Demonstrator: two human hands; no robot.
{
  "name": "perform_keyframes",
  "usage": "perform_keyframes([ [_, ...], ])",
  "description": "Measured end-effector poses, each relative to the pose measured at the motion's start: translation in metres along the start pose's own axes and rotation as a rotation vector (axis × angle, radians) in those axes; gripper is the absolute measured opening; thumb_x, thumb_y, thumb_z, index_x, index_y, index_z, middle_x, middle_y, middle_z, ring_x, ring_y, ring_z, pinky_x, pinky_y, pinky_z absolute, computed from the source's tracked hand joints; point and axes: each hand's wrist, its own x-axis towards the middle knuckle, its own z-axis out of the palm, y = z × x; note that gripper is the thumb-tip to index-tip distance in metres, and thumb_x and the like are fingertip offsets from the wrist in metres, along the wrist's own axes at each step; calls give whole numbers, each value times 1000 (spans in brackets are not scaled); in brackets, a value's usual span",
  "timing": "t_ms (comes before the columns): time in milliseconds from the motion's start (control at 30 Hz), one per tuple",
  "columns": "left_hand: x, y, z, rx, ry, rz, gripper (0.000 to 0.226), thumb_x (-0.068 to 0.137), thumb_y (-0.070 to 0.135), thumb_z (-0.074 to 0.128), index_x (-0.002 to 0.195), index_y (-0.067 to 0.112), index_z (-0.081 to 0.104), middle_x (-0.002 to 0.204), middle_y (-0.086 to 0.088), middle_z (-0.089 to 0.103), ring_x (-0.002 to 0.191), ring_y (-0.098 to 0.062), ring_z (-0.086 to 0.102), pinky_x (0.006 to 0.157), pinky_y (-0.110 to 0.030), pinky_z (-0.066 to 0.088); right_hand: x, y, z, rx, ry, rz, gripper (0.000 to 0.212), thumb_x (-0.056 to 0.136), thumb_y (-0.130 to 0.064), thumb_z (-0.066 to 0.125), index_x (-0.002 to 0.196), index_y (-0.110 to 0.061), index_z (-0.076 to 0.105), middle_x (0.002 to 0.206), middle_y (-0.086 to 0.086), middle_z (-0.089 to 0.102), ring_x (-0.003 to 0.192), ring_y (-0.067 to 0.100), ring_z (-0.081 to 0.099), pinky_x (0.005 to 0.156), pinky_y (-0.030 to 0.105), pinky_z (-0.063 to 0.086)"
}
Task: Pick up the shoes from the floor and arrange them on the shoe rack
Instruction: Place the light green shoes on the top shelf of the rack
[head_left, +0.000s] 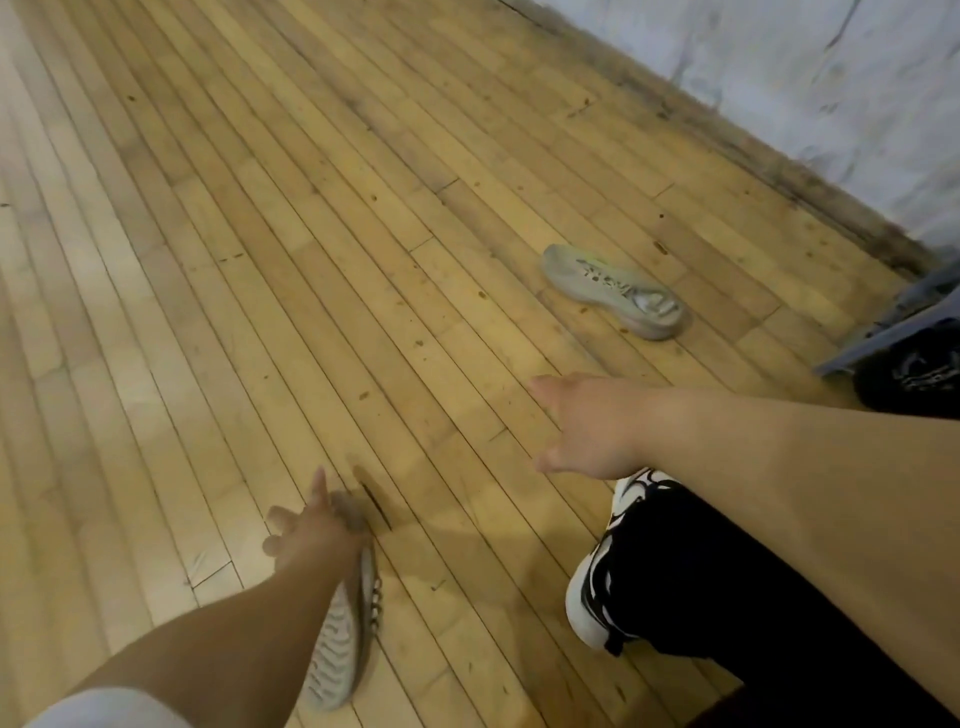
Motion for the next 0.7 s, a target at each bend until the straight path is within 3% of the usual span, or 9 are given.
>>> perform_keyframes([
  [100, 1, 1, -9, 8, -85, 141, 91, 84, 51, 64, 156, 53, 8, 135, -9, 49, 122, -39, 44, 96, -53, 46, 2, 2, -2, 23, -1, 35, 99, 94, -56, 63, 164, -31, -1, 168, 5, 23, 142, 31, 44, 111, 44, 44],
  [200, -15, 45, -29, -9, -62, 358, 92, 77, 64, 61, 153, 58, 10, 126, -4, 56, 112, -34, 54, 94, -51, 53, 4, 5, -13, 53, 7, 47, 107, 90, -58, 68, 164, -31, -4, 169, 4, 23, 147, 30, 37, 115, 43, 40],
  [267, -40, 94, -56, -242, 14, 506, 97, 75, 63, 72, 150, 61, 11, 134, 3, 54, 115, -26, 55, 95, -48, 55, 0, 12, -28, 69, 36, 74, 117, 84, -61, 73, 164, -30, -7, 169, 6, 24, 148, 30, 35, 116, 43, 39],
  [367, -85, 163, -111, -815, 36, 696, 99, 78, 48, 84, 153, 57, 20, 140, 19, 49, 118, -7, 57, 98, -33, 52, -16, 24, -62, 152, 108, 108, 133, 74, -67, 79, 162, -33, -14, 170, 2, 21, 152, 28, 28, 120, 43, 31],
  [467, -114, 211, -160, -1358, -205, 795, 86, 81, 32, 86, 148, 51, 36, 135, 8, 60, 117, -12, 64, 96, -33, 55, -39, 37, -98, 268, 163, 83, 141, 66, -66, 86, 160, -40, -16, 171, -3, 18, 151, 23, 30, 120, 40, 30],
  [567, -123, 249, -181, -1737, -487, 795, 75, 82, 19, 80, 145, 37, 44, 128, -3, 64, 109, -25, 65, 92, -40, 56, -69, 53, -140, 382, 214, 61, 136, 59, -76, 83, 161, -49, -4, 171, -8, 17, 148, 18, 34, 117, 37, 32],
  [633, -130, 273, -179, -1790, -615, 817, 75, 84, 16, 76, 149, 32, 41, 125, -4, 63, 109, -27, 63, 99, -44, 55, -89, 71, -158, 429, 236, 69, 132, 52, -82, 81, 159, -55, 7, 168, -10, 23, 139, 13, 39, 111, 35, 35],
  [700, -129, 297, -163, -1653, -627, 841, 86, 82, 23, 80, 153, 37, 34, 131, 0, 63, 114, -21, 65, 103, -45, 52, -101, 93, -157, 384, 251, 131, 124, 57, -79, 81, 157, -58, 11, 163, -6, 34, 133, 13, 43, 106, 33, 36],
])
